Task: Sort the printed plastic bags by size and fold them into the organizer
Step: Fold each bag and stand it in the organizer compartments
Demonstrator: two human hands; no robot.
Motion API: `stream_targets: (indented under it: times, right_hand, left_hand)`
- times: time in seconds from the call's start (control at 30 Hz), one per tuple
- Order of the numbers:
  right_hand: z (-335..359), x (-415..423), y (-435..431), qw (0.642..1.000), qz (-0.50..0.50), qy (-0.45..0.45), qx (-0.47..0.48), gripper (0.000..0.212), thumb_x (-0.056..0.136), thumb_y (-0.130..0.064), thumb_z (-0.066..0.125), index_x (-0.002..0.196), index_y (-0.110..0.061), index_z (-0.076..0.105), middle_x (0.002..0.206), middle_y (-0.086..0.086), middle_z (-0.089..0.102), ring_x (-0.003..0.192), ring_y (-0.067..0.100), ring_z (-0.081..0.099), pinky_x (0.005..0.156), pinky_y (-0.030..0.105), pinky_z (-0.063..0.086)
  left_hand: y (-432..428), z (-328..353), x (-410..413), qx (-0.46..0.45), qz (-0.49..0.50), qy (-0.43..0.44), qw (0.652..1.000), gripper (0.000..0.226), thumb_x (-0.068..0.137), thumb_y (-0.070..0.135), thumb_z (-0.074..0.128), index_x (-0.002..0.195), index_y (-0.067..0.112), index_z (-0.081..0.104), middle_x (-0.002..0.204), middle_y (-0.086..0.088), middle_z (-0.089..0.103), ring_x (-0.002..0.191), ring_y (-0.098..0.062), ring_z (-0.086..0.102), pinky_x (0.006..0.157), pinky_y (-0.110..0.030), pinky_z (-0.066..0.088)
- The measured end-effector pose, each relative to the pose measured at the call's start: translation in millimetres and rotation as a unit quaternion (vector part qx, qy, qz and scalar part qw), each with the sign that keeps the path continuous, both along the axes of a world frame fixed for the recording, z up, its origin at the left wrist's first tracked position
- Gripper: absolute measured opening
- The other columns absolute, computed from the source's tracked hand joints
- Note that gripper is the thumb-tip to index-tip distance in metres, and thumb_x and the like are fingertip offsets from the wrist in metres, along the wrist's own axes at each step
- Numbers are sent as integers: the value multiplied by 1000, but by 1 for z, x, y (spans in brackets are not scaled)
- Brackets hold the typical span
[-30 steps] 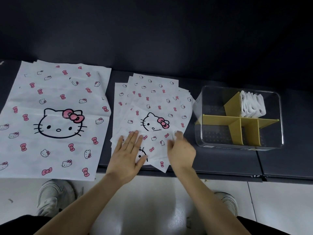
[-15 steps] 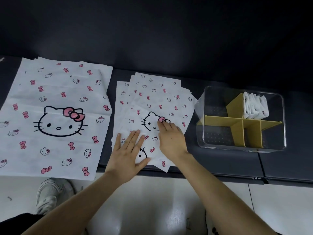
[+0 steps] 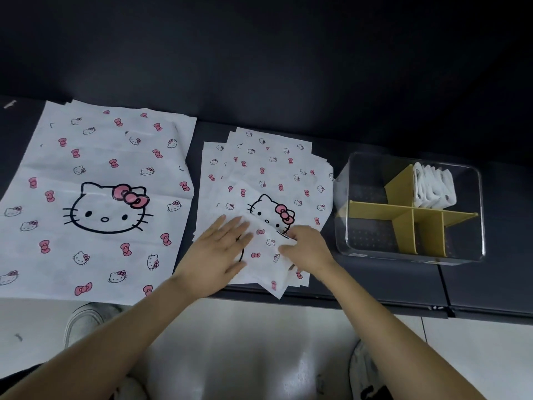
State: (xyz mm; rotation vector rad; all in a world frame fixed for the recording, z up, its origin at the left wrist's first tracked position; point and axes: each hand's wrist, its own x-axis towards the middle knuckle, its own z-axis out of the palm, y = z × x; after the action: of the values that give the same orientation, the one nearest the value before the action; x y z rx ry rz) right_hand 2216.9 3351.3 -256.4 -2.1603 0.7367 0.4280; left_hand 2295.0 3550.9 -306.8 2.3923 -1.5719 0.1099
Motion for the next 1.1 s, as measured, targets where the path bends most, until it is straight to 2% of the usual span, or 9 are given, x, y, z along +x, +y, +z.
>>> stream_targets:
  times: [0.13, 0.3, 0.4, 0.5, 0.57, 0.63, 0.7, 0.9, 1.1]
  right_hand:
    - [3, -20, 18, 906, -298, 28, 300, 6, 86, 4, 59, 86, -2, 61, 76, 9, 65, 40, 13, 60, 38, 20, 46]
    - [6, -36, 36, 776, -448, 51, 441, 9, 89, 6, 57, 80, 4, 59, 61, 13, 66, 42, 16, 63, 40, 20, 50]
    - [5, -44, 37, 874, -367, -22, 317, 17, 91, -20, 63, 92, -3, 59, 72, 4, 69, 57, 13, 66, 52, 24, 53]
    - [8, -47, 27, 961, -190, -172, 100, 54, 77, -61, 58, 115, -23, 57, 103, -19, 59, 95, 0, 56, 81, 22, 46]
    - [3, -43, 20, 971, -105, -192, 99, 49, 74, -61, 58, 110, -29, 61, 101, -20, 61, 98, 0, 54, 84, 20, 45]
    - [-5, -33, 17, 979, -81, -160, 91, 18, 81, -44, 67, 81, -26, 65, 77, -12, 65, 75, 5, 58, 72, 26, 47]
    - [-17, -24, 14, 987, -81, -137, 29, 41, 87, -33, 65, 54, -20, 45, 52, -5, 47, 53, 10, 42, 55, 28, 37]
    - [-21, -5, 15, 992, -79, -48, -84, 49, 89, -29, 54, 51, -17, 24, 49, -1, 27, 49, 13, 24, 47, 27, 21]
    - [-24, -7, 22, 989, -103, -85, -68, 46, 83, -17, 55, 52, -18, 20, 50, -2, 21, 51, 14, 18, 49, 28, 19]
  left_hand:
    - [-1, 3, -38, -115, 4, 121, 986, 41, 75, 7, 43, 108, 9, 67, 114, -4, 64, 108, -20, 54, 97, -25, 41]
    - [-3, -9, -45, -150, 75, 202, 965, 32, 92, 33, 50, 97, 11, 72, 101, 0, 70, 96, -9, 57, 82, -16, 43]
    - [-4, 1, -44, -141, 148, 294, 934, 58, 92, 58, 39, 97, 12, 74, 88, 3, 73, 86, -3, 57, 75, -8, 39]
    - [-9, 11, -39, -108, 221, 366, 897, 47, 87, 54, 45, 88, 17, 72, 61, 12, 61, 69, -5, 55, 59, -15, 38]
    - [-13, 11, -33, -89, 254, 378, 886, 33, 93, 40, 55, 63, 27, 57, 46, 14, 47, 54, -4, 49, 53, -18, 31]
    - [-19, 11, -26, -72, 284, 385, 875, 43, 95, 31, 56, 56, 25, 40, 46, 8, 41, 51, -7, 41, 54, -25, 29]
    - [-24, 14, -20, -51, 301, 386, 871, 39, 95, 30, 54, 60, 21, 40, 52, 6, 43, 57, -14, 43, 55, -24, 32]
    - [-38, 15, -15, -116, 407, 396, 815, 17, 90, 25, 63, 102, 14, 57, 75, 8, 67, 78, -11, 59, 57, -10, 35]
    - [-49, 13, -27, -150, 471, 313, 811, 24, 91, 21, 61, 110, 7, 59, 85, 0, 62, 83, -25, 60, 64, -26, 34]
